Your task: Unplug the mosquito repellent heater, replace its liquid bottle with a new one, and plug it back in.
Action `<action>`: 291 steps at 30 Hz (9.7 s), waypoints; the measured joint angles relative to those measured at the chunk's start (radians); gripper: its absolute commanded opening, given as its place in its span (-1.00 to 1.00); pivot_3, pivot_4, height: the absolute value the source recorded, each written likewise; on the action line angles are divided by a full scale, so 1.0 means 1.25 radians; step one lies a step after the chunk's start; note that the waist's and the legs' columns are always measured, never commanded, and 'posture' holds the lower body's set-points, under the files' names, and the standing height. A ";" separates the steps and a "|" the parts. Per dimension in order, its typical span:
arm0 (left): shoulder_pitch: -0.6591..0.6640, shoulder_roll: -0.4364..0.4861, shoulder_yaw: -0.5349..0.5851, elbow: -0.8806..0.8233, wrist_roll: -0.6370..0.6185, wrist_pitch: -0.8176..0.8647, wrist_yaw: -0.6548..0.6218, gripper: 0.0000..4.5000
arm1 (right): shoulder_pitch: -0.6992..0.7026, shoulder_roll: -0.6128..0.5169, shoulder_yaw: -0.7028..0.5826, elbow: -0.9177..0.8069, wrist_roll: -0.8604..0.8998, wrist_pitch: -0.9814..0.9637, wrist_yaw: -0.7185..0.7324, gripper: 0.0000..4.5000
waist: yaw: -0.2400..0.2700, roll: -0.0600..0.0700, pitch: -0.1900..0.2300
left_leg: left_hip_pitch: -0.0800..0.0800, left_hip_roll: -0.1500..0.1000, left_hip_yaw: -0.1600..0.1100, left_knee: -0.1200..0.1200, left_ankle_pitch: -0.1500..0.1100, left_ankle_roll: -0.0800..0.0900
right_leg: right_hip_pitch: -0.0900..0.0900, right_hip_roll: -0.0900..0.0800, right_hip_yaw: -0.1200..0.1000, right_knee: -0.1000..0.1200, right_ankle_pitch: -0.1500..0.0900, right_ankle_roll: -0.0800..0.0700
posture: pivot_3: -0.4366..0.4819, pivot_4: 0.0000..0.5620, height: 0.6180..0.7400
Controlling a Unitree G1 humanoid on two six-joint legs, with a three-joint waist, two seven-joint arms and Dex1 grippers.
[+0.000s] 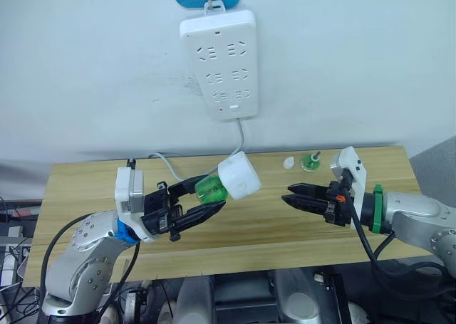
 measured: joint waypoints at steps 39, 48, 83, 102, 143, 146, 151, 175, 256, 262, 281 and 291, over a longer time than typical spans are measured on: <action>-0.014 0.024 -0.003 -0.002 -0.051 0.061 -0.003 0.00 | -0.212 0.008 0.063 0.135 -0.102 -0.008 0.116 -0.98 | -0.001 0.000 0.000 | 0.000 0.000 0.000 0.000 0.000 0.000 | 0.000 0.000 0.000 0.000 0.000 0.000 | -0.54 0.16 1.00; -0.039 0.059 -0.002 -0.004 -0.156 0.168 0.001 0.00 | -0.262 0.046 0.104 0.196 -0.181 -0.059 0.189 -0.98 | -0.002 0.000 0.000 | 0.000 0.000 0.000 0.000 0.000 0.000 | 0.000 0.000 0.000 0.000 0.000 0.000 | -0.54 0.16 1.00; -0.091 0.078 0.002 -0.005 -0.362 0.314 0.097 0.00 | -0.293 0.161 0.156 0.174 -0.236 -0.065 0.284 -0.98 | -0.001 0.000 0.000 | 0.001 0.000 0.000 0.000 0.000 0.000 | 0.000 0.000 0.001 0.000 0.000 0.000 | -0.53 0.35 1.00; -0.097 0.076 0.016 0.001 -0.353 0.309 0.088 0.00 | -0.279 0.126 0.134 0.115 -0.186 -0.014 0.276 -0.98 | 0.000 0.000 0.000 | 0.001 0.000 0.001 -0.001 0.000 0.000 | 0.000 0.000 0.001 -0.001 0.000 0.000 | -0.53 0.30 1.00; -0.101 0.023 0.017 0.054 -0.217 0.205 0.040 0.00 | -0.265 0.049 0.088 0.048 -0.005 0.069 0.196 -0.98 | 0.000 0.000 0.000 | 0.001 0.000 0.001 -0.002 -0.001 0.001 | 0.000 0.000 0.001 -0.003 0.000 0.000 | -0.56 0.33 1.00; -0.101 0.019 0.016 0.054 -0.205 0.200 0.036 0.00 | -0.265 0.044 0.088 0.047 0.000 0.069 0.195 -0.98 | 0.001 0.000 0.000 | 0.001 0.000 0.001 -0.002 -0.001 0.002 | 0.000 0.000 0.001 -0.003 0.000 0.000 | -0.57 0.33 1.00; -0.103 0.016 0.011 0.060 -0.173 0.178 0.033 0.00 | -0.266 0.033 0.088 0.037 0.012 0.069 0.200 -0.98 | 0.000 0.000 0.000 | 0.001 0.000 0.001 -0.002 -0.001 0.002 | 0.000 0.000 0.001 -0.003 0.000 0.000 | -0.57 0.32 1.00; -0.152 -0.001 -0.072 0.132 -0.038 0.126 -0.084 0.00 | -0.379 -0.062 0.093 0.003 -0.020 -0.027 0.391 -0.98 | -0.003 0.000 0.000 | 0.001 0.000 0.002 -0.010 0.000 0.000 | -0.001 0.000 0.000 -0.009 0.000 0.000 | -0.63 0.29 1.00; -0.196 -0.015 -0.113 0.153 -0.062 0.208 -0.086 0.00 | -0.468 0.036 0.222 0.063 -0.285 -0.194 0.568 -0.98 | -0.004 0.000 0.000 | 0.002 0.000 0.002 -0.010 0.000 0.000 | 0.000 0.000 0.000 -0.007 0.000 0.000 | -0.63 0.25 1.00; -0.197 -0.016 -0.130 0.150 -0.062 0.208 -0.092 0.00 | -0.504 0.059 0.238 0.097 -0.295 -0.199 0.571 -0.98 | -0.004 0.000 0.000 | 0.002 0.000 0.002 -0.010 0.000 0.000 | 0.000 0.000 0.000 -0.006 0.000 0.000 | -0.62 0.26 1.00; -0.178 -0.015 -0.131 0.125 -0.061 0.208 -0.098 0.00 | -0.557 0.121 0.285 0.201 -0.397 -0.243 0.570 -0.98 | -0.003 0.000 0.000 | 0.002 0.000 0.002 -0.010 0.000 0.000 | 0.000 0.000 0.000 -0.005 0.000 0.000 | -0.53 0.24 1.00; -0.163 -0.014 -0.131 0.115 -0.061 0.208 -0.099 0.00 | -0.562 0.136 0.313 0.228 -0.452 -0.252 0.565 -0.98 | -0.003 0.000 0.000 | 0.002 0.000 0.002 -0.010 0.000 0.000 | 0.000 0.000 0.000 -0.005 0.000 0.000 | -0.48 0.22 1.00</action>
